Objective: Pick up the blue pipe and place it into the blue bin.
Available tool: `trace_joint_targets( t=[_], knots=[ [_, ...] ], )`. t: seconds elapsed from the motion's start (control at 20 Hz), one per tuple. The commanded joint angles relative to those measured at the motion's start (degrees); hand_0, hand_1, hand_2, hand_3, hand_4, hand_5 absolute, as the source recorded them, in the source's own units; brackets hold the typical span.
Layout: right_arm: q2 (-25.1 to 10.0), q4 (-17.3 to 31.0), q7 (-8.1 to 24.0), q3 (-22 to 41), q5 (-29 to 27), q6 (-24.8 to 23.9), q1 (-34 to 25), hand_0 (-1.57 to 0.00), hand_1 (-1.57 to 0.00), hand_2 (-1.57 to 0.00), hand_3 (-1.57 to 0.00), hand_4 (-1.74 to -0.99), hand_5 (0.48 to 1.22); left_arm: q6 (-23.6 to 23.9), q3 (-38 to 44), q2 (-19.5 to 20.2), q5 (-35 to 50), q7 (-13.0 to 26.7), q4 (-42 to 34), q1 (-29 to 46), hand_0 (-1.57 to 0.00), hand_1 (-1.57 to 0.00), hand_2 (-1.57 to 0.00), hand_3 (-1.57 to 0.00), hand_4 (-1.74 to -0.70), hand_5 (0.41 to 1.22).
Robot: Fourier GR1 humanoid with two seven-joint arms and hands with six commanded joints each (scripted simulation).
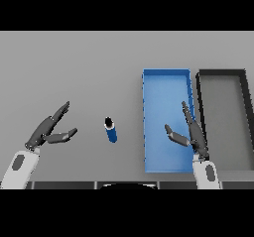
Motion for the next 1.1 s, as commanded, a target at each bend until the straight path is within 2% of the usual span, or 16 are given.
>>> trace_joint_targets(
  t=[0.0, 0.15, 0.35, 0.45, 0.5, 0.6, 0.7, 0.95, 1.05],
  knots=[
    [0.22, -0.55, -0.6, 0.19, -0.55, 0.45, 0.57, 0.0, 0.0, 0.0, 0.0, -1.232, 0.604, -0.98, -1.03, 0.21, -0.2, 0.84, -0.68, 0.42, 0.0, 0.0, 0.0, 0.0, -1.19, 0.573],
    [0.8, -1.02, -1.21, 0.85, -0.56, 0.68, 0.17, 0.0, 0.0, 0.0, 0.0, -1.254, 0.626, -2.5, -3.95, 0.27, -1.35, 2.97, -3.58, 0.78, 0.0, 0.0, 0.0, 0.0, -1.19, 0.532],
    [1.37, -0.64, -0.54, 1.02, -0.5, 0.51, -0.58, 0.0, 0.0, 0.0, 0.0, -1.283, 0.642, -3.64, -8.51, -2.71, -3.58, 5.89, -4.91, -1.07, 0.0, 0.0, 0.0, 0.0, -1.21, 0.502],
    [0.6, -0.35, -0.4, 0.15, -1.09, 0.83, -0.62, 0.0, 0.0, 0.0, 0.0, -1.296, 0.651, -2.66, -10.48, -5.49, -5.52, 6.98, -4.35, -2.24, 0.0, 0.0, 0.0, 0.0, -1.21, 0.488],
    [0.57, -0.32, -0.6, 0.21, -1.07, 0.91, -0.57, 0.0, 0.0, 0.0, 0.0, -1.299, 0.654, -2.31, -10.98, -6.24, -6.31, 6.88, -3.76, -2.23, 0.0, 0.0, 0.0, 0.0, -1.2, 0.483],
    [0.81, -1.1, -0.32, 0.54, -0.72, 0.65, 0.28, 0.0, 0.0, 0.0, 0.0, -1.296, 0.651, -1.34, -12.43, -8.51, -8.39, 4.16, -3.07, -1.8, 0.0, 0.0, 0.0, 0.0, -1.21, 0.483],
    [1.01, -1.5, 0.77, 0.41, -1.43, 0.89, -0.13, 0.0, 0.0, 0.0, 0.0, -1.305, 0.652, 0.37, -13.55, -11.11, -10.62, 4.4, -1.4, -2.96, 0.0, 0.0, 0.0, 0.0, -1.22, 0.495],
    [0.53, -0.86, 0.78, -0.31, -1.81, 1.08, 0.09, 0.0, 0.0, 0.0, 0.0, -1.32, 0.655, 2.04, -14.17, -16.88, -11.76, 3.45, 3.44, -6.59, 0.0, 0.0, 0.0, 0.0, -1.22, 0.502],
    [0.21, -1.96, 0.07, -0.24, -1.34, 0.79, 1.18, 0.0, 0.0, 0.0, 0.0, -1.32, 0.659, 2.49, -14.41, -18.17, -13.22, 2.57, 6.62, -7.91, 0.0, 0.0, 0.0, 0.0, -1.19, 0.496]
  ],
)
